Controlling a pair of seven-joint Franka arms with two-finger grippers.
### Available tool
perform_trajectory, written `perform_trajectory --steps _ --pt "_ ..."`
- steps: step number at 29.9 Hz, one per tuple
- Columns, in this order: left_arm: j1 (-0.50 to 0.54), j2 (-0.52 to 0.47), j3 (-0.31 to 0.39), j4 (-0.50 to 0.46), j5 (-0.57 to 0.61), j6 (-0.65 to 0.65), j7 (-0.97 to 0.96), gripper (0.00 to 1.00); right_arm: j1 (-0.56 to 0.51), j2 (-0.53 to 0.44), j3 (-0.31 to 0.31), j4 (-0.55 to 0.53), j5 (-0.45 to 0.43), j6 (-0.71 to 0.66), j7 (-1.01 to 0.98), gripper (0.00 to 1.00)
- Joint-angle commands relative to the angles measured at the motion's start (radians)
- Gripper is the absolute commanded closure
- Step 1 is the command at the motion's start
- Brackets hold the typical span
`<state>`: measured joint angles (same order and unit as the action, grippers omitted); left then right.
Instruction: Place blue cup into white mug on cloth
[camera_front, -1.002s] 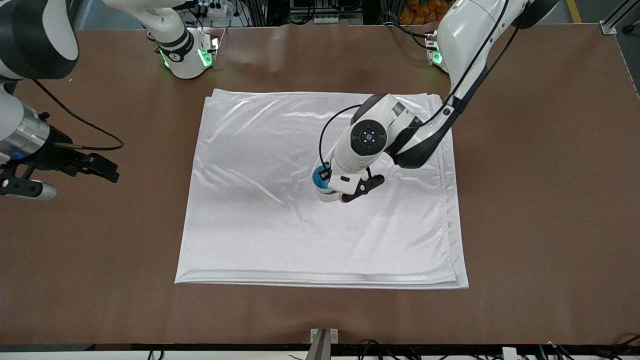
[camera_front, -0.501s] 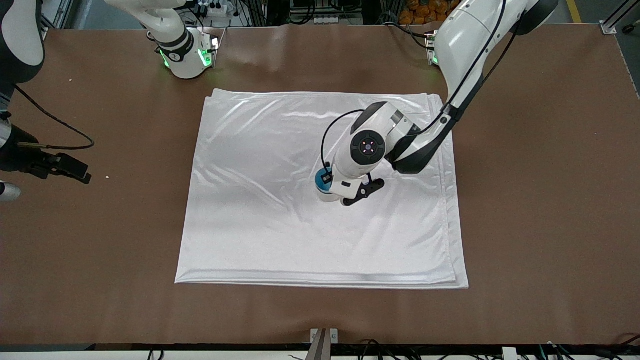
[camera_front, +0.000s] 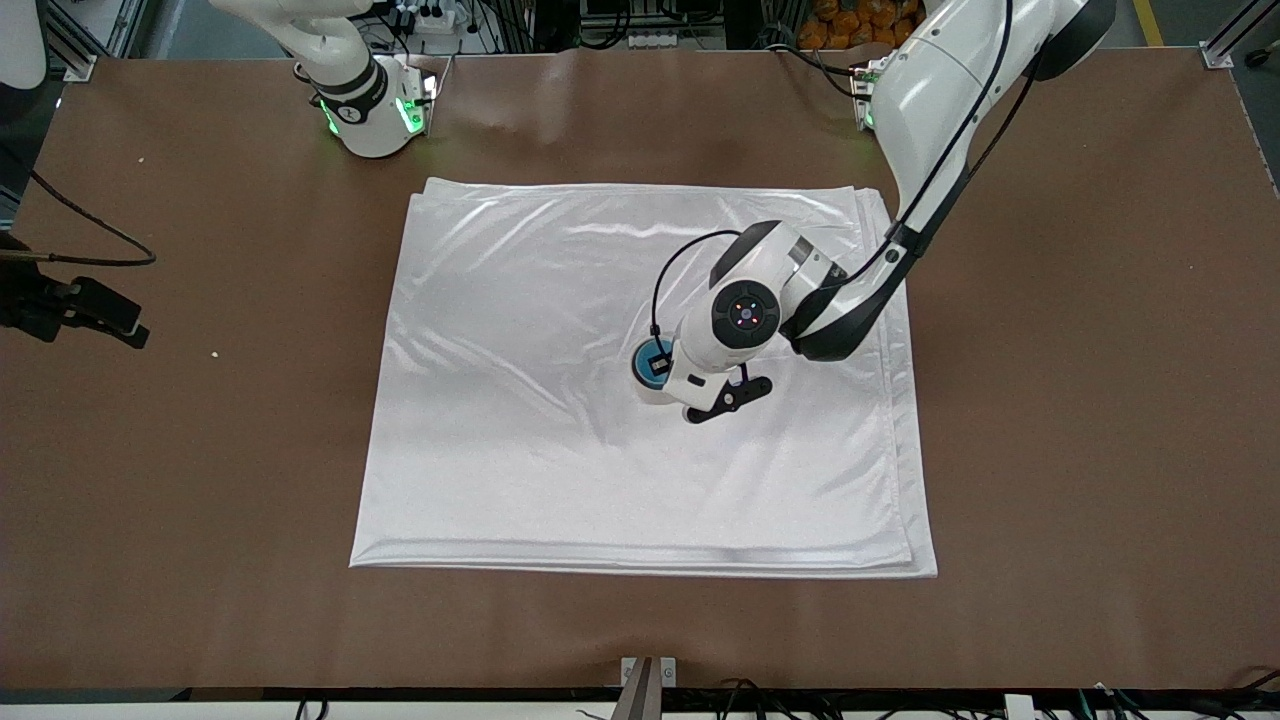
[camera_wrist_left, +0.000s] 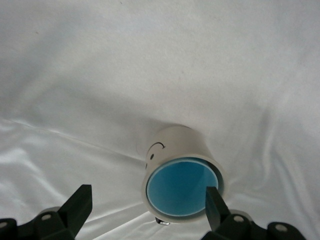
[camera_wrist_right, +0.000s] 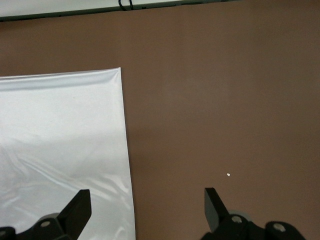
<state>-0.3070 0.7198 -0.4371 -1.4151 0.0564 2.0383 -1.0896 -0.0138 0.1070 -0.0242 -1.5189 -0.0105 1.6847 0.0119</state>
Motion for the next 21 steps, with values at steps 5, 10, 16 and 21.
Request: perform_trajectory --steps 5,10,16,21 --pt "0.156 -0.08 0.005 -0.013 0.031 -0.102 0.154 0.0 0.011 -0.087 0.004 -0.072 0.001 0.0 -0.017 0.0" --pt "0.258 -0.1 0.003 -0.013 0.039 -0.139 0.298 0.0 0.014 -0.105 0.004 -0.076 0.001 -0.002 -0.017 0.0" --pt "0.367 -0.102 0.005 -0.016 0.051 -0.15 0.451 0.0 0.014 -0.141 0.004 -0.109 0.003 -0.002 -0.017 0.0" --pt "0.45 -0.114 0.003 -0.015 0.069 -0.201 0.585 0.0 0.014 -0.167 0.004 -0.129 0.003 -0.002 -0.017 0.0"
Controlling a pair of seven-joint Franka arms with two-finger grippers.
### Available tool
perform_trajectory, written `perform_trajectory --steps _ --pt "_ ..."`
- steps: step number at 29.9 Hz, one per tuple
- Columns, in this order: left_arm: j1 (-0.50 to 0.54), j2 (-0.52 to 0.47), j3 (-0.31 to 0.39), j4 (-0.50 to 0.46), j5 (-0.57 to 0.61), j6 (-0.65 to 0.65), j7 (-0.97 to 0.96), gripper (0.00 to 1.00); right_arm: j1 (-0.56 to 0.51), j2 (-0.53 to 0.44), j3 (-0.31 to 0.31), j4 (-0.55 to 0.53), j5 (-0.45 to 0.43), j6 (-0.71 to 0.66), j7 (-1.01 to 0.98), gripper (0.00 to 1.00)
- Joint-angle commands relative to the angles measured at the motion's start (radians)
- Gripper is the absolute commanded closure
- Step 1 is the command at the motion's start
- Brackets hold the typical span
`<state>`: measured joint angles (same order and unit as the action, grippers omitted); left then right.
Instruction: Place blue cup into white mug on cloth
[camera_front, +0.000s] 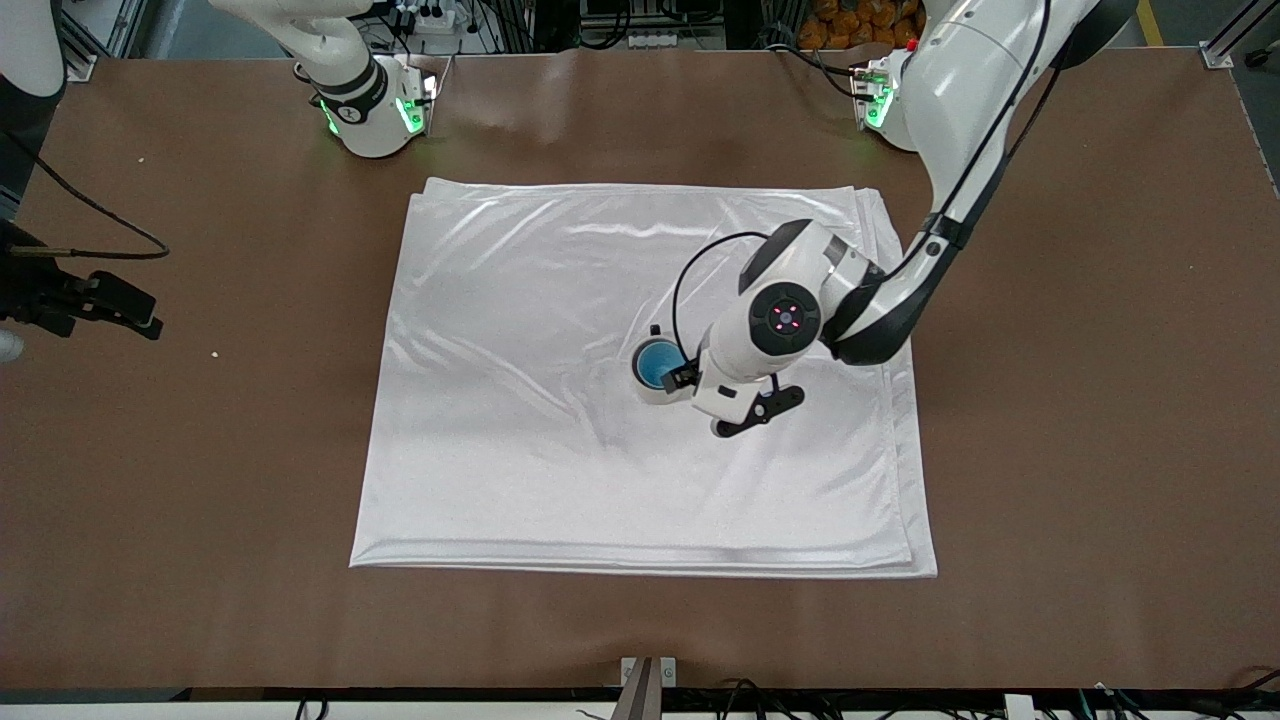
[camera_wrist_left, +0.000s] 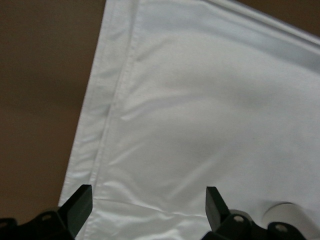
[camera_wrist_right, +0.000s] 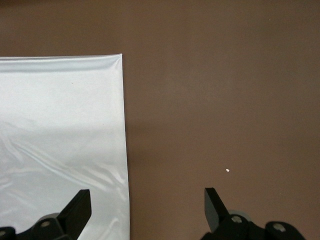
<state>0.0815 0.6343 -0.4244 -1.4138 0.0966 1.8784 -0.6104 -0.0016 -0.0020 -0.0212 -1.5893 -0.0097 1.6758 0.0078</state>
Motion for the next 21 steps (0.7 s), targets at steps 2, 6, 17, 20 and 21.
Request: perform_trajectory --steps 2,6,17,20,21 --pt "0.089 -0.039 -0.01 -0.016 0.031 -0.042 0.147 0.0 0.005 -0.065 0.001 -0.069 0.004 0.008 -0.011 0.0" --pt "0.135 -0.042 -0.013 -0.016 0.032 -0.044 0.219 0.0 0.008 -0.076 0.001 -0.074 0.004 0.008 -0.011 0.0" --pt "0.182 -0.146 0.05 -0.053 0.019 -0.062 0.455 0.0 0.006 -0.087 0.003 -0.077 0.004 0.008 -0.011 0.0" --pt "0.144 -0.194 0.114 -0.071 0.009 -0.077 0.488 0.0 0.006 -0.085 0.003 -0.072 0.004 0.008 -0.011 0.0" --pt "0.127 -0.211 0.136 -0.082 0.003 -0.08 0.495 0.0 0.008 -0.084 0.003 -0.07 0.004 0.008 -0.011 0.0"
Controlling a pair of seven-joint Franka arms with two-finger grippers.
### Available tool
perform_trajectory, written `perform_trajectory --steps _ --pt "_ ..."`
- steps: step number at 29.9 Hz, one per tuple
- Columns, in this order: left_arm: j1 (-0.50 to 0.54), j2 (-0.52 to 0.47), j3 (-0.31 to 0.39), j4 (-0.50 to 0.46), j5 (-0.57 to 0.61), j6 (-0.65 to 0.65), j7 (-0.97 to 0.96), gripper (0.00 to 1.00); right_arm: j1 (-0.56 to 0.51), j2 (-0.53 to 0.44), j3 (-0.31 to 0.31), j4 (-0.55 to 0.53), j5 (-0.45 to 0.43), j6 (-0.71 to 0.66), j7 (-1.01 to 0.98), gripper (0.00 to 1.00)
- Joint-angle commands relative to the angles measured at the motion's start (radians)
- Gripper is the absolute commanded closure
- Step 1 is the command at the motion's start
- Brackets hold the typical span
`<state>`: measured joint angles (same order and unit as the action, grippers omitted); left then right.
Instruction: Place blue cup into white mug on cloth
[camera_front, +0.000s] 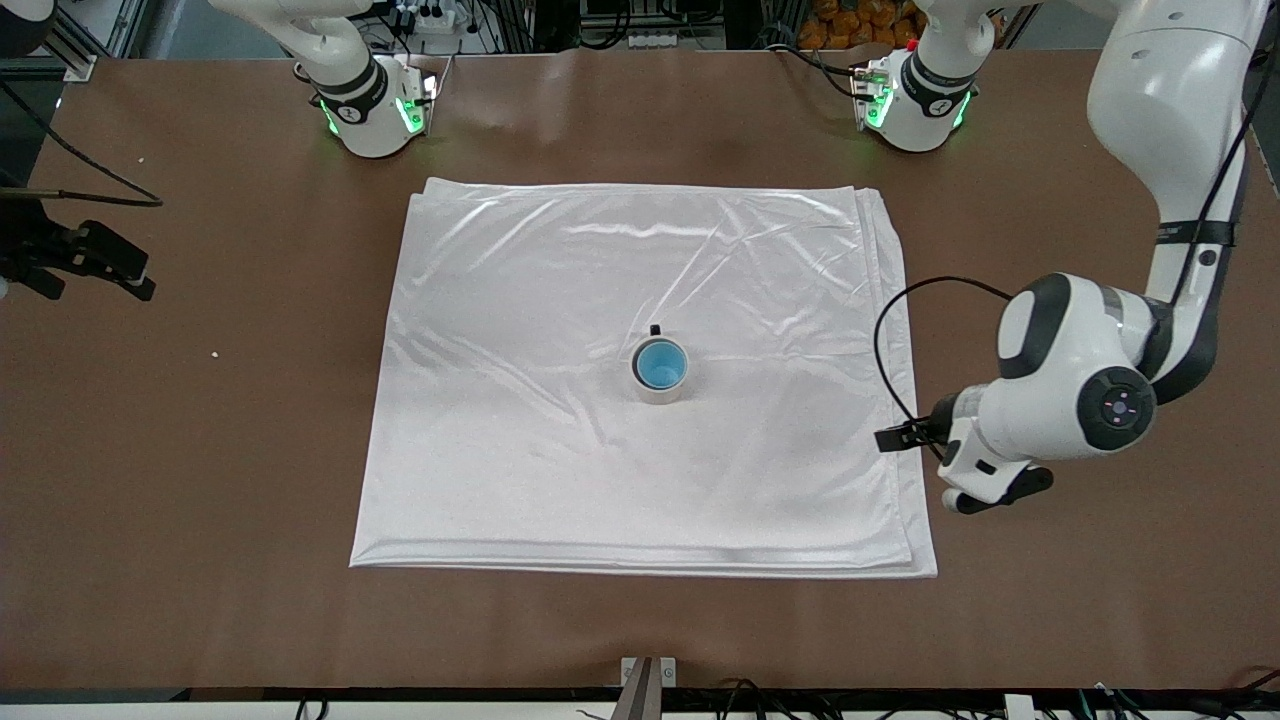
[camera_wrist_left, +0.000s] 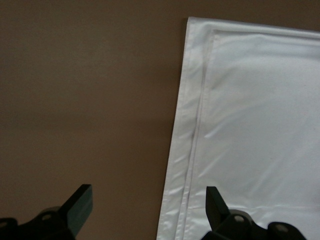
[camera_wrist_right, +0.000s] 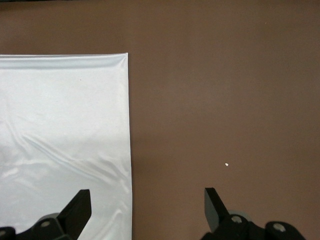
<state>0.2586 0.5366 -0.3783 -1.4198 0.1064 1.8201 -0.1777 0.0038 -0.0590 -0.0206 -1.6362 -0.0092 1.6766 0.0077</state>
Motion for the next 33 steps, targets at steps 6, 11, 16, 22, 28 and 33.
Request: perform_trajectory --steps 6,11,16,22,28,33 --pt "-0.156 -0.243 0.268 -0.154 -0.039 -0.024 0.139 0.0 0.004 -0.018 0.002 -0.005 0.002 0.005 -0.011 0.0" --pt "-0.261 -0.313 0.423 -0.182 -0.079 -0.024 0.23 0.0 0.004 -0.016 0.002 0.004 0.002 0.008 -0.011 0.0" --pt "-0.272 -0.348 0.457 -0.189 -0.079 -0.022 0.268 0.0 -0.001 -0.002 0.002 0.027 0.0 0.008 -0.009 0.0" --pt "-0.269 -0.392 0.457 -0.191 -0.076 -0.013 0.282 0.0 -0.002 0.011 0.002 0.048 0.0 0.008 -0.009 0.0" --pt "-0.26 -0.46 0.452 -0.194 -0.079 -0.034 0.28 0.0 -0.004 0.027 0.002 0.061 0.0 0.009 -0.009 0.0" --pt "-0.239 -0.513 0.408 -0.189 -0.109 -0.12 0.265 0.0 -0.005 0.042 0.002 0.073 0.002 0.008 -0.011 0.0"
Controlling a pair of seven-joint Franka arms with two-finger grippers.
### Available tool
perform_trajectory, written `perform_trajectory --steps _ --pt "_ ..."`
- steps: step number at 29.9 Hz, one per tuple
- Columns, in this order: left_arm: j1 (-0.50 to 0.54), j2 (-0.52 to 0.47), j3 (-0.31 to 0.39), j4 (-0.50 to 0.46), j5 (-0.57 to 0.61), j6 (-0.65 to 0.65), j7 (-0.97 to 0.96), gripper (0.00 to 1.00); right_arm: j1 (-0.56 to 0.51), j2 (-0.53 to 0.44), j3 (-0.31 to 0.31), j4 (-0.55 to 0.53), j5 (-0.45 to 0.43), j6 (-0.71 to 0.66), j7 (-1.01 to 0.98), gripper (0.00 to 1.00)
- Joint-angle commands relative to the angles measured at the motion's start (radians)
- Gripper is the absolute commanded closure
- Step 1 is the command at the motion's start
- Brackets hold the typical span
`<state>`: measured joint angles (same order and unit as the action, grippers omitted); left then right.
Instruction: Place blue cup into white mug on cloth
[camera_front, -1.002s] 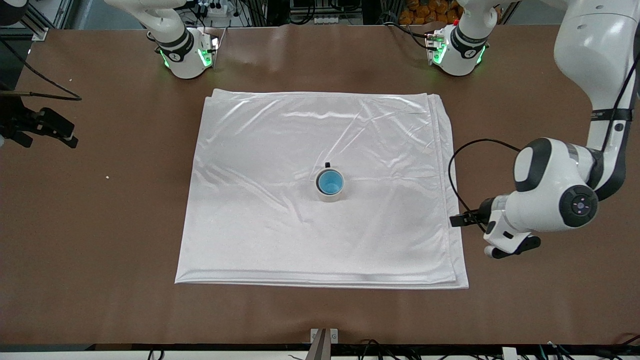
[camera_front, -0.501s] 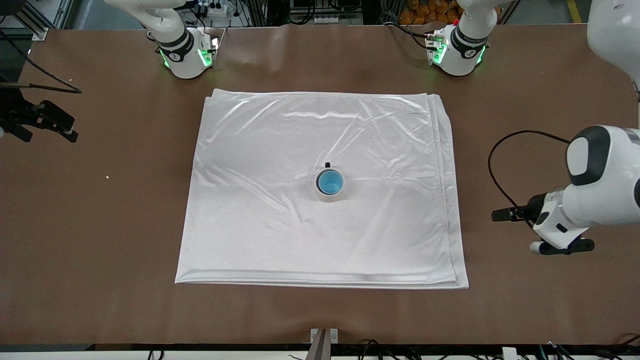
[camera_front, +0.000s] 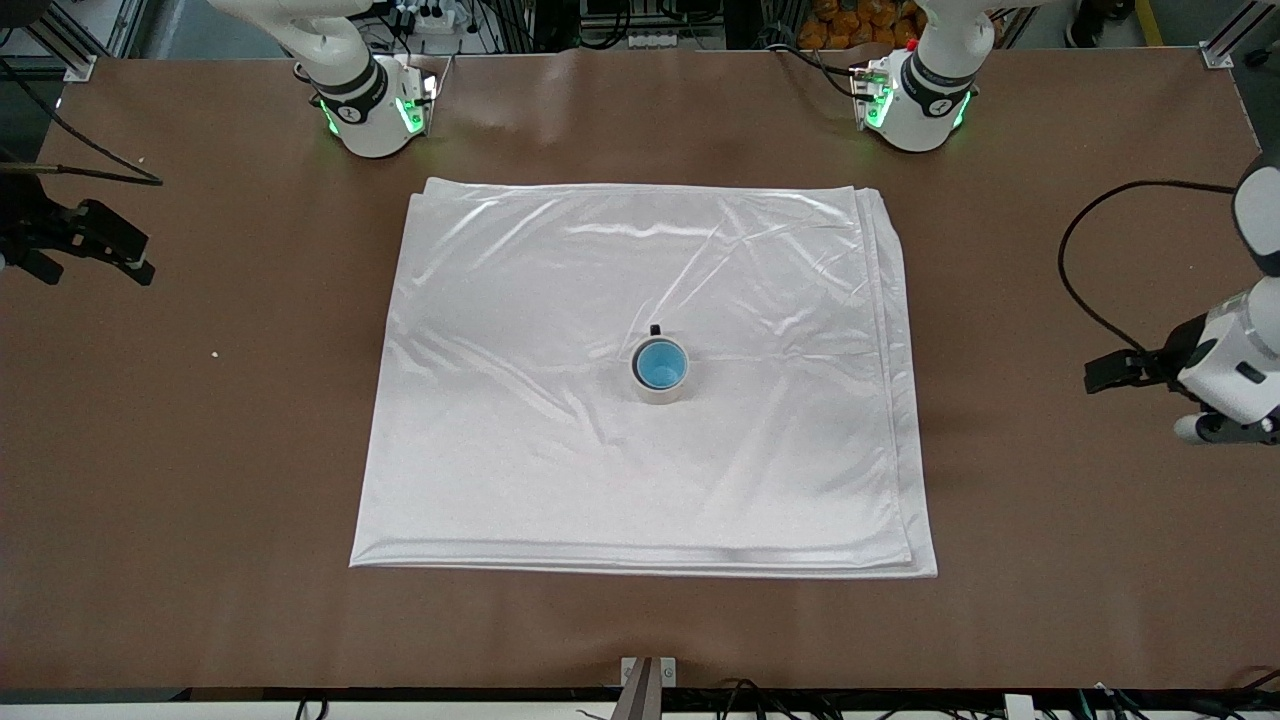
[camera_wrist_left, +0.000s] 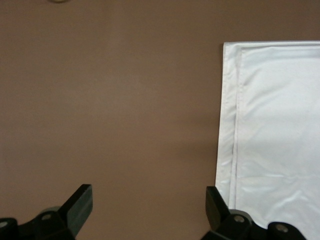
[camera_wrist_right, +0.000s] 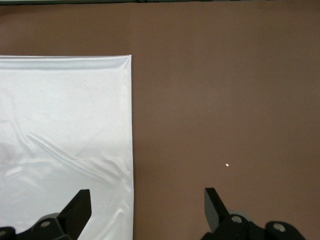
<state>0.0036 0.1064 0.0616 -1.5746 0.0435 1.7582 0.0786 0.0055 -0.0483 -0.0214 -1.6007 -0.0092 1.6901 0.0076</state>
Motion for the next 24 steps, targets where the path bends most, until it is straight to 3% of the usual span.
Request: perform_trajectory --steps 1,6,24 --pt "0.033 -0.089 -0.051 -0.035 -0.056 -0.071 0.007 0.0 -0.007 0.033 0.003 0.038 0.001 -0.006 -0.011 0.0" --pt "0.058 -0.114 -0.106 -0.028 -0.063 -0.131 -0.025 0.0 -0.007 0.051 0.003 0.044 0.0 -0.004 -0.008 0.0" --pt "0.052 -0.126 -0.109 -0.018 -0.001 -0.223 0.059 0.0 -0.006 0.062 0.003 0.045 0.001 0.002 -0.006 0.0"
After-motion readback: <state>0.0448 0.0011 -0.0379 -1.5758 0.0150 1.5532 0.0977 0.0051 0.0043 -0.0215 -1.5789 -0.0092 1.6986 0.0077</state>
